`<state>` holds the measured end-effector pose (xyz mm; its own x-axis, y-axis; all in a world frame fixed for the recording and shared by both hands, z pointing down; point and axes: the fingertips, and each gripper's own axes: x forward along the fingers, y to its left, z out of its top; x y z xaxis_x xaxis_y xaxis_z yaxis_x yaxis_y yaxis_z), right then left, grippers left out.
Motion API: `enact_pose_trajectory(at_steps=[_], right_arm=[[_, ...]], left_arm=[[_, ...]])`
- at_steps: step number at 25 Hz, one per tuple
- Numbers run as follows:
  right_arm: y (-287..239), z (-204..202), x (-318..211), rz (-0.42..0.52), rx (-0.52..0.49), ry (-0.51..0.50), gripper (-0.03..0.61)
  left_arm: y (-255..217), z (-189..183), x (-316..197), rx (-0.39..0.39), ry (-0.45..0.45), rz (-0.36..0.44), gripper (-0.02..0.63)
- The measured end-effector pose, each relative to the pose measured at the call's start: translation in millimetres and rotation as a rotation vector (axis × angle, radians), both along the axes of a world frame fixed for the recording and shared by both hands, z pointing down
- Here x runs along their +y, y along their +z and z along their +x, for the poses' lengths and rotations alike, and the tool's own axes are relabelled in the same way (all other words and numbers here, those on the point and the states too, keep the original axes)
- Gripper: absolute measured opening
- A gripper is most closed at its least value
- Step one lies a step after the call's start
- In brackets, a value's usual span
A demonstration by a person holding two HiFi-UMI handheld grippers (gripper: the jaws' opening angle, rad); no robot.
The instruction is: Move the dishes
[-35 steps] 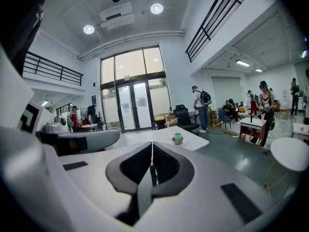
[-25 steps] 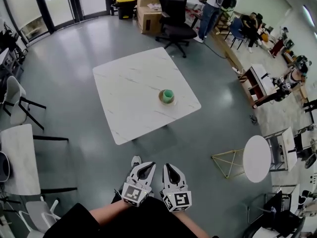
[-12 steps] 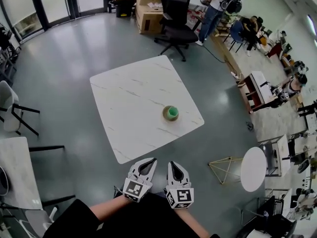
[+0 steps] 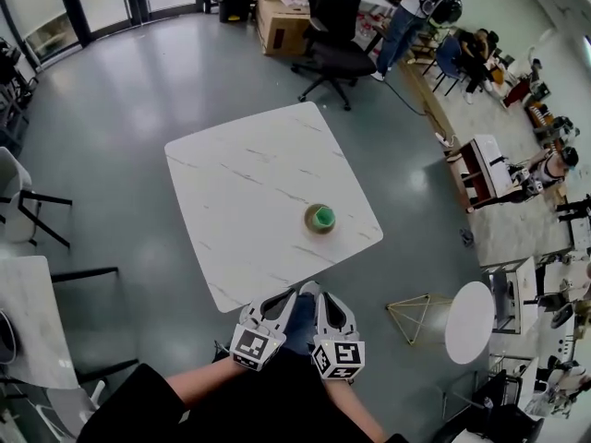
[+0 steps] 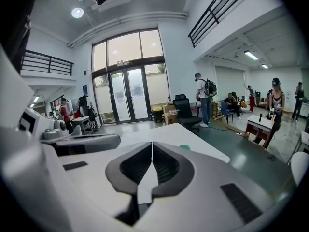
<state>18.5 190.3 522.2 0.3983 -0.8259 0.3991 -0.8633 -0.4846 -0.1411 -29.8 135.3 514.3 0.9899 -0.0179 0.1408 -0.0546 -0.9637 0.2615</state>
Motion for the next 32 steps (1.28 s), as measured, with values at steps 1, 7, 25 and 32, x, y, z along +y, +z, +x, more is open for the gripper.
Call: enact_pose_trajectory(at_steps=[1, 7, 25, 32], right_arm=[[3.0, 6.5, -3.5, -0.003, -0.005, -0.006, 0.017], [18.3, 63.6, -36.3, -0.012, -0.022, -0.059, 0.017], [88.7, 230.5, -94.8, -0.124, -0.114, -0.238, 0.018], [138.3, 262.2, -104.5, -0.219, -0.159, -0.281, 0.018]], left_arm=[[1.0, 5.0, -3.7, 0.0, -0.008, -0.002, 0.017], [8.7, 49.3, -35.1, -0.022, -0.066, -0.004, 0.017], [62.4, 207.2, -96.6, -0.179, -0.183, -0.04, 0.017], [91.0, 217.4, -103.1, -0.233, -0.239, -0.078, 0.017]])
